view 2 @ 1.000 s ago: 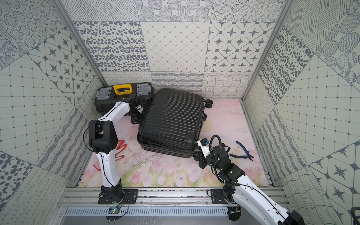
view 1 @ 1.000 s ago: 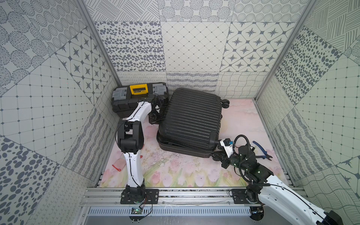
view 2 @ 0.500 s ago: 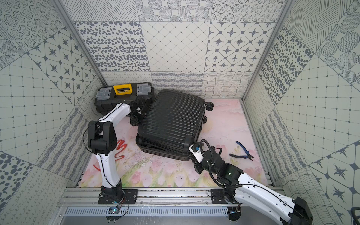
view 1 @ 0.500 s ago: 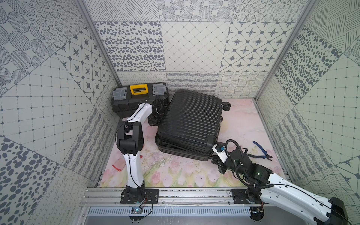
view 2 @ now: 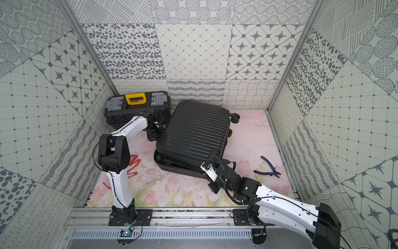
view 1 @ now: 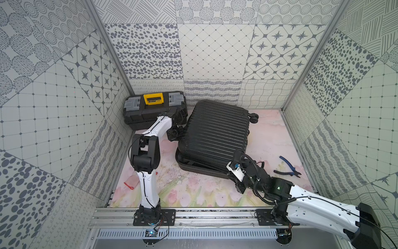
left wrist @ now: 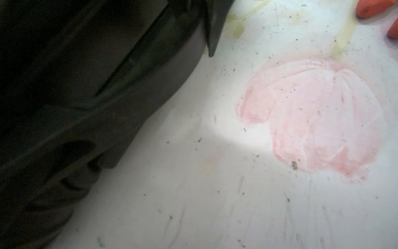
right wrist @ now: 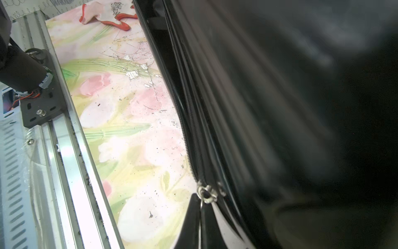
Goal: Close the suitcase zippers
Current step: Zip the zipper on the suitcase.
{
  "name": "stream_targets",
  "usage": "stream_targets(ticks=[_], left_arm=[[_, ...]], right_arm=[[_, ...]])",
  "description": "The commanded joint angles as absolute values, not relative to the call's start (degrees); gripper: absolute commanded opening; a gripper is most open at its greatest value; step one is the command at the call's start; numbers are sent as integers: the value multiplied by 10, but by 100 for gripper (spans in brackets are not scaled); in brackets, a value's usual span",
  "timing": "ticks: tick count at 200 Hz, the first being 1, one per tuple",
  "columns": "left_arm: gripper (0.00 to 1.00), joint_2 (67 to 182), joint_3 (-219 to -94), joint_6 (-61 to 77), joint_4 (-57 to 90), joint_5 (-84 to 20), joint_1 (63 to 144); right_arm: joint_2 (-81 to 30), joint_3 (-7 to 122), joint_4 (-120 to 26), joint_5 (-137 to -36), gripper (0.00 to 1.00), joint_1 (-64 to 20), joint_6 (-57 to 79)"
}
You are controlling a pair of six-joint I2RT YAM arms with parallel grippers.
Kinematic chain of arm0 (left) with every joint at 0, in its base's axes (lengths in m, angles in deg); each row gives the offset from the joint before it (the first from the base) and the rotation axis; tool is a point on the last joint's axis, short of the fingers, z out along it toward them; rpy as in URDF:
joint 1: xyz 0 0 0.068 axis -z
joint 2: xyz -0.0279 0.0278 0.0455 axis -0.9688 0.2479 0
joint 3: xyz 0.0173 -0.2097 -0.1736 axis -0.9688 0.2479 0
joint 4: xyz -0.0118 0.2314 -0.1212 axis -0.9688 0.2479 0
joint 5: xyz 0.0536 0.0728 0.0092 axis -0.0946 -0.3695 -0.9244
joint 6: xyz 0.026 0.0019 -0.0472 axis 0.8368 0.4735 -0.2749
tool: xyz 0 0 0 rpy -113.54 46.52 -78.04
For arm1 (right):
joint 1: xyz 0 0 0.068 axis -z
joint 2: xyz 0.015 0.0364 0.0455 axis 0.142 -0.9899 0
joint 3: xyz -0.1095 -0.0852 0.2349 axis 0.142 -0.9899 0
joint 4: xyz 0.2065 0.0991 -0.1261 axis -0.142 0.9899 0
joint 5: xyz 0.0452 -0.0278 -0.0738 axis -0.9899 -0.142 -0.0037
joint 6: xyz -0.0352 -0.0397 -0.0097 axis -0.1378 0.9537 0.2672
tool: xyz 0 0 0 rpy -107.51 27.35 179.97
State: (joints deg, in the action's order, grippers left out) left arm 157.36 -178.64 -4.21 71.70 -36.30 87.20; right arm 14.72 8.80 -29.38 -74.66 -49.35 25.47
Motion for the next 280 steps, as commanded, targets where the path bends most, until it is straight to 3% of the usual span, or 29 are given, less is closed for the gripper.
stream_targets(ticks=[1,141,213,280], left_arm=[[0,1534,-1756,-213,651,-289,906],[0,1408,-1516,-459,400,-196,1050],[0,1432,-1488,-623,246,-188,1144],[0,1415,-1493,-713,273,-251,1230]], right_arm=[[125,155,-385,-824,0,-508,265],[65,239,-407,-846,0,-498,249],[30,264,-449,-910,0,-499,251],[-10,260,-511,-917,0,-509,224]])
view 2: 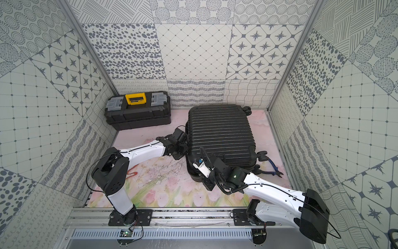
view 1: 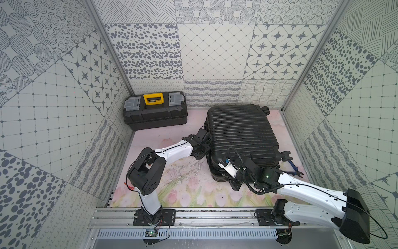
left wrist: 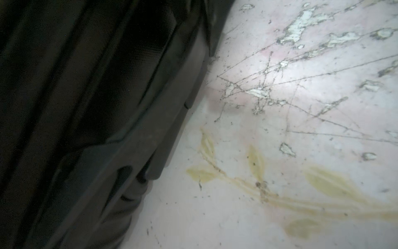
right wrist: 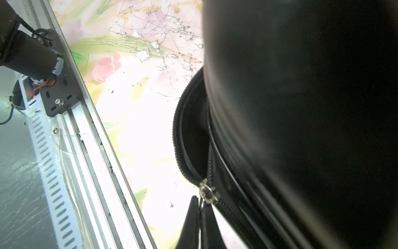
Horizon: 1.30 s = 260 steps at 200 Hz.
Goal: Close the suitcase zippers
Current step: Zip the zipper on the suitcase.
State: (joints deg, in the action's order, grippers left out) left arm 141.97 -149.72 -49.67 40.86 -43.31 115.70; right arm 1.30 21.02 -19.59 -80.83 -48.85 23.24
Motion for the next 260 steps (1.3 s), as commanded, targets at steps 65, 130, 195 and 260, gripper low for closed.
stream_targets(ticks=[65,130,195,260], left_arm=[[0,1371,-1427,-815,209,-268,1265],[0,1344,-1407,-762,256,-243,1238],[5,1355,-1420,-621,344,-224,1147],[28,1420,-1480,-544,363,-224,1111]], right_arm=[[-34,254,-598,-839,0,-529,76],[-1,243,-486,-730,0,-513,96],[89,206,-291,-745,0,-513,233],[115,197,-249,-759,0,-512,247]])
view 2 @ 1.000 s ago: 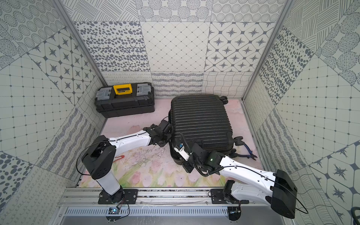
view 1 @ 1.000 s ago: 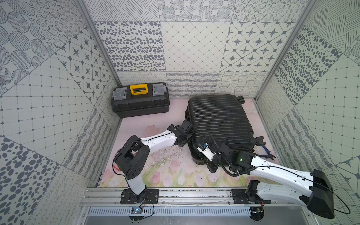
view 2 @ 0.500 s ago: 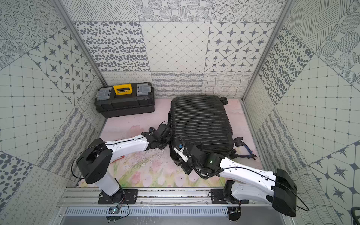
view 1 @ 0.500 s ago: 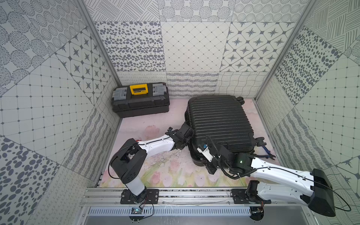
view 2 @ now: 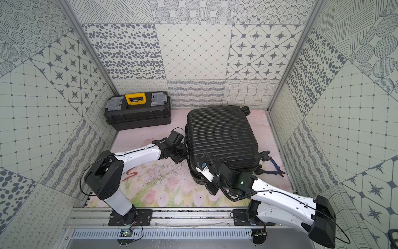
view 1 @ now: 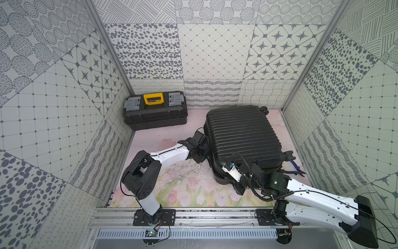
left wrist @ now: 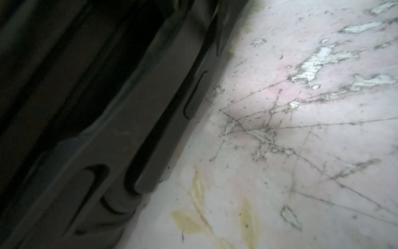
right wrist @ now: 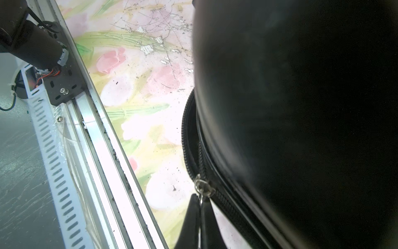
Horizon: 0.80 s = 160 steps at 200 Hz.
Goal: Close the suitcase zippers
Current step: Zip the zipper on the suitcase.
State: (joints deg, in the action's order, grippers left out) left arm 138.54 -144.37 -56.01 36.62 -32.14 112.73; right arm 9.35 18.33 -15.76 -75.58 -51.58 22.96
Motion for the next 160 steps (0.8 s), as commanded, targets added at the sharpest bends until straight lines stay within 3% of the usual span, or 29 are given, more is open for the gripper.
stream_targets(ticks=[1,102,134,160], left_arm=[[29,1421,-1481,-542,363,-224,1111],[29,1517,-1637,-283,518,-316,1076],[22,1547,-1695,-170,589,-377,1078],[5,1547,-1704,-117,621,-433,1078]], right_arm=[[116,197,-249,-760,0,-512,247],[137,192,-214,-768,0,-493,258],[134,194,-214,-776,0,-482,260],[130,199,-217,-783,0,-478,259]])
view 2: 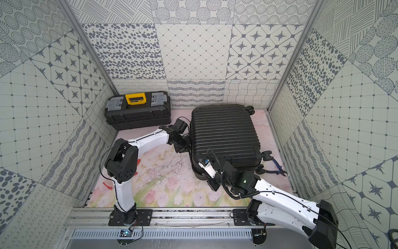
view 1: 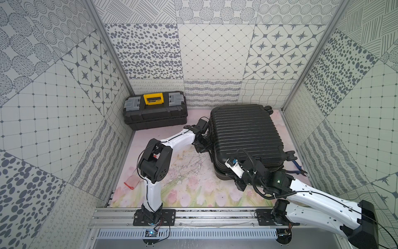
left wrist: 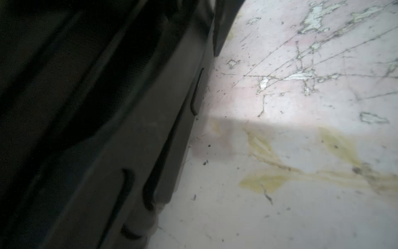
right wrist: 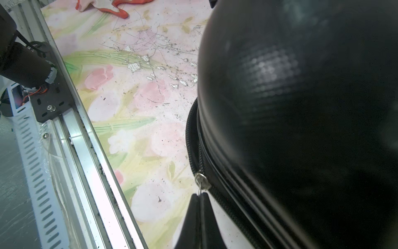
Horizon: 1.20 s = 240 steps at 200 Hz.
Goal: Close the suitcase zippers
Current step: Zip the zipper on the suitcase.
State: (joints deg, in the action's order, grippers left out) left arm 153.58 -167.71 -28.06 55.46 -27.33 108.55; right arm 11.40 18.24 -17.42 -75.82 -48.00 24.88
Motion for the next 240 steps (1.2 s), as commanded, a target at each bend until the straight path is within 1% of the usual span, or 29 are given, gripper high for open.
stream_targets(ticks=[1,7,29,50,68,86,112,134,154,174,178,223,240], left_arm=[[4,1546,-1704,-116,622,-434,1078],[0,1544,-1701,-116,622,-432,1078],[0,1533,-1677,-156,603,-391,1078],[0,1515,-1640,-240,560,-333,1077],[0,1498,-1599,-321,499,-273,1081],[0,1480,-1570,-377,462,-241,1087],[0,1458,-1558,-402,449,-244,1087],[0,1439,-1543,-428,446,-261,1081],[0,1421,-1527,-437,453,-292,1070],[0,1398,-1506,-439,446,-311,1063],[0,1394,-1501,-442,444,-311,1062],[0,1368,-1466,-450,433,-313,1060],[0,1354,-1444,-464,415,-314,1059]], right_arm=[[129,199,-217,-783,0,-478,258],[126,201,-220,-786,0,-477,258],[103,210,-226,-807,0,-480,255],[83,214,-248,-807,0,-488,248],[57,231,-234,-801,0,-504,253],[48,233,-228,-788,0,-509,241],[54,222,-211,-736,0,-509,205],[47,217,-189,-731,0,-509,191],[67,200,-177,-708,0,-509,190],[83,192,-160,-716,7,-492,197],[87,192,-159,-720,9,-489,198],[89,209,-155,-792,52,-436,188],[97,212,-153,-808,60,-417,163]])
